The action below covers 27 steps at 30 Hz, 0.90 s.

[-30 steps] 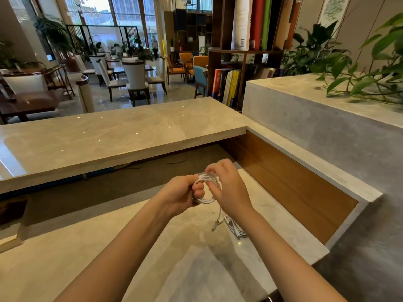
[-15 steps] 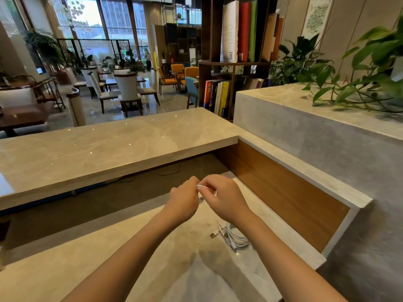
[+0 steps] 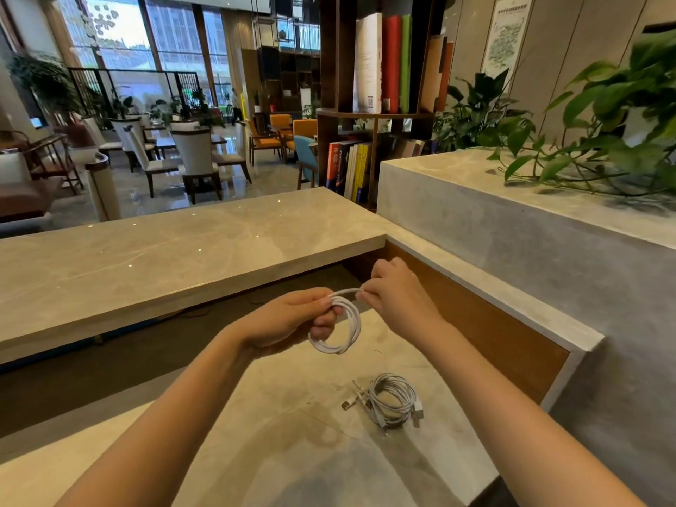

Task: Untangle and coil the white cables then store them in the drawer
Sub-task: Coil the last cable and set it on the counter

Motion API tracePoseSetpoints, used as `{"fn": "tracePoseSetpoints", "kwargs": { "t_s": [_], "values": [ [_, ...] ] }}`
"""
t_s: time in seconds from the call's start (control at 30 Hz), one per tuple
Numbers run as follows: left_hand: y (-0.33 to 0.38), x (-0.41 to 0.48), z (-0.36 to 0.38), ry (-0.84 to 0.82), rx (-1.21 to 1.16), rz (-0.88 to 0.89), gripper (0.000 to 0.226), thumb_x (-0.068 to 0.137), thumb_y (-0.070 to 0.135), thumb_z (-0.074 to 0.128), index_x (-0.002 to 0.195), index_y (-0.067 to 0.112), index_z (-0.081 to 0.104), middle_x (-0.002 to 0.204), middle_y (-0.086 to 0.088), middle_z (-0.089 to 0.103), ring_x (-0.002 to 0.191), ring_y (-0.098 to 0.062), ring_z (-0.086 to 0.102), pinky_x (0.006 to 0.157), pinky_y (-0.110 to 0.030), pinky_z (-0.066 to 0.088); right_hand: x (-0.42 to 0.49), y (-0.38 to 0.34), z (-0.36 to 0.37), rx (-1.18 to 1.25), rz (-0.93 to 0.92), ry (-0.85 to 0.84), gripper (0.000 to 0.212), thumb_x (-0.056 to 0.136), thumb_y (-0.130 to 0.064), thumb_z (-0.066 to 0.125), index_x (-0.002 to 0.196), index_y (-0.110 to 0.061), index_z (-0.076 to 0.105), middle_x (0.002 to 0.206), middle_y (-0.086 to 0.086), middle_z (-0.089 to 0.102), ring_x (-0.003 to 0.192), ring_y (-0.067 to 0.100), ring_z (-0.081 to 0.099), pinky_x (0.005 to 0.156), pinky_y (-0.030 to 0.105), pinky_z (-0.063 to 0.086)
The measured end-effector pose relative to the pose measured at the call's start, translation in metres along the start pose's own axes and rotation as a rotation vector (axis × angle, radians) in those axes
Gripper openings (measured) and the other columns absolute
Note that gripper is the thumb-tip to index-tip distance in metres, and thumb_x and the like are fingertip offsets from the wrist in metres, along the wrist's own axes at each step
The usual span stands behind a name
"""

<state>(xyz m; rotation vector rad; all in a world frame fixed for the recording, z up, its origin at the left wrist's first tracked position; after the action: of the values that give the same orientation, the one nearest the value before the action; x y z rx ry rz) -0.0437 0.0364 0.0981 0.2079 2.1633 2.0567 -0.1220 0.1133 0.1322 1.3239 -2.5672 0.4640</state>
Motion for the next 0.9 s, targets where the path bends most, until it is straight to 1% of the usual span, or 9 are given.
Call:
{"fn": "tracePoseSetpoints", "kwargs": {
  "t_s": [0.07,0.17,0.33,0.4,0.5,0.6,0.7,0.8,0.9],
  "values": [
    [-0.001,0.005,-0.002,0.07,-0.008,0.05,0.021,0.099,0.019,0.034,0.092,0.007,0.051,0.069,0.002,0.042,0.062,-0.011,0.04,0.064,-0.023,0.039,0.001,0.004,0.009,0.386,0.144,-0.026,0.029,0.094,-0.03,0.052,0.093,-0.011,0.074,0.088,0.01,0.067,0.081,0.026,0.058,0.072,0.037,0.048],
    [-0.007,0.007,-0.015,0.271,0.155,0.053,0.023,0.1,0.019,0.033,0.099,0.005,0.051,0.072,0.0,0.045,0.064,-0.009,0.043,0.065,-0.021,0.041,-0.007,0.001,0.024,0.932,0.319,-0.094,0.032,0.094,-0.029,0.054,0.085,-0.006,0.074,0.085,0.017,0.071,0.07,0.017,0.064,0.068,0.027,0.056],
    [0.004,0.005,-0.027,0.563,0.625,0.108,0.024,0.1,0.026,0.035,0.1,0.011,0.054,0.09,-0.006,0.062,0.082,-0.021,0.06,0.073,-0.03,0.048,-0.023,-0.003,0.052,1.377,0.584,-0.227,0.028,0.093,-0.028,0.056,0.096,-0.006,0.072,0.094,0.011,0.071,0.091,0.021,0.064,0.082,0.035,0.053],
    [0.006,0.005,-0.029,0.637,0.708,0.127,0.02,0.1,0.025,0.035,0.098,0.014,0.052,0.086,0.002,0.06,0.078,-0.013,0.06,0.069,-0.023,0.046,-0.027,-0.002,0.06,1.497,0.678,-0.213,0.026,0.092,-0.026,0.058,0.099,-0.006,0.071,0.098,0.012,0.071,0.098,0.024,0.064,0.088,0.039,0.052],
    [0.001,0.006,-0.031,0.709,0.752,0.12,0.019,0.1,0.025,0.034,0.099,0.014,0.05,0.084,0.009,0.056,0.074,-0.003,0.055,0.065,-0.015,0.042,-0.028,-0.001,0.063,1.489,0.706,-0.109,0.023,0.093,-0.023,0.055,0.098,-0.008,0.071,0.1,0.012,0.071,0.096,0.022,0.064,0.085,0.036,0.051],
    [-0.004,0.005,-0.036,0.758,0.726,0.091,0.018,0.1,0.025,0.034,0.1,0.014,0.048,0.085,0.005,0.057,0.076,-0.01,0.058,0.068,-0.024,0.046,-0.028,0.0,0.06,1.423,0.676,-0.005,0.02,0.095,-0.022,0.052,0.1,-0.013,0.069,0.095,0.007,0.069,0.091,0.018,0.061,0.082,0.032,0.047],
    [-0.016,0.0,-0.051,0.78,0.712,0.001,0.017,0.1,0.025,0.035,0.1,0.014,0.047,0.082,0.003,0.056,0.07,-0.012,0.055,0.065,-0.028,0.044,-0.031,-0.003,0.064,1.489,0.674,-0.047,0.02,0.095,-0.022,0.052,0.104,-0.014,0.068,0.088,0.005,0.067,0.094,0.02,0.06,0.087,0.036,0.044],
    [-0.035,-0.006,-0.05,0.75,0.514,-0.019,0.019,0.099,0.024,0.037,0.1,0.01,0.05,0.08,-0.001,0.054,0.068,-0.013,0.05,0.063,-0.028,0.041,-0.028,-0.018,0.062,1.48,0.576,-0.106,0.021,0.094,-0.021,0.054,0.108,-0.012,0.067,0.085,0.004,0.069,0.091,0.018,0.062,0.086,0.035,0.048],
    [-0.036,-0.009,-0.044,0.759,0.337,0.013,0.022,0.1,0.023,0.035,0.101,0.007,0.05,0.074,-0.001,0.05,0.063,-0.012,0.045,0.06,-0.026,0.04,-0.021,-0.008,0.047,1.228,0.49,0.107,0.016,0.094,-0.02,0.053,0.102,-0.013,0.066,0.082,0.005,0.07,0.082,0.015,0.064,0.073,0.027,0.049]
  ]
}}
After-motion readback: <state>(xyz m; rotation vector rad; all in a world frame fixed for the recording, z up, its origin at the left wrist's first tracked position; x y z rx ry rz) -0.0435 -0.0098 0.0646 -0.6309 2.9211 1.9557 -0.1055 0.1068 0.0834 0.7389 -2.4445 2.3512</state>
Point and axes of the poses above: each hand's wrist, its own x-axis towards the middle knuckle, its own z-axis out of the palm, y = z × x, the point moved 9 cm from there along x, towards the middle knuckle
